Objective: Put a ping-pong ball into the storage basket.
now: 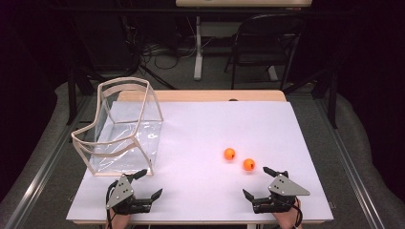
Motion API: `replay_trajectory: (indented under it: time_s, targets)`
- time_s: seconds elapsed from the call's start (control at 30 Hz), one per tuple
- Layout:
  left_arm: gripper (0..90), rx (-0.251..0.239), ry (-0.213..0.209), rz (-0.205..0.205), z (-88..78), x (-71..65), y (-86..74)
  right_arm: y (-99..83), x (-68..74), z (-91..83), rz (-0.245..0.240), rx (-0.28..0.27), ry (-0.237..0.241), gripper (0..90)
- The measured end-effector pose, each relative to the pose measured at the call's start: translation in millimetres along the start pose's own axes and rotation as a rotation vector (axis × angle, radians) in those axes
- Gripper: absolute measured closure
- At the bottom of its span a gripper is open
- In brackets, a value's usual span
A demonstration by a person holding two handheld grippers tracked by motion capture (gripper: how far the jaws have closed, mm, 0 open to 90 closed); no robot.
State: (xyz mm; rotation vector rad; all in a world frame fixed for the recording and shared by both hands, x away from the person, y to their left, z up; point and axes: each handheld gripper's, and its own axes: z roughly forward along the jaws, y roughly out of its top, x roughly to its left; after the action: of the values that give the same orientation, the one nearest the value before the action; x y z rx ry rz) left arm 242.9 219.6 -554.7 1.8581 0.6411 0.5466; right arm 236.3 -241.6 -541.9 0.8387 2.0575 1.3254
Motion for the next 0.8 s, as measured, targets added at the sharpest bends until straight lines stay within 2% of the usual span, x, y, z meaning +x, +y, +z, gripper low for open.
replay_trajectory:
  time_s: [0.27,0.8]
  targets:
    - [15.6,-0.001,-0.01,0.005,2.7,-1.6,1.3,1.9,-1.2,2.1,0.013,0.012,0.001,0.0]
    - [15.7,0.011,-0.015,0.0,2.5,-0.6,0.9,8.5,-2.9,12.9,0.038,0.104,-0.011,0.0]
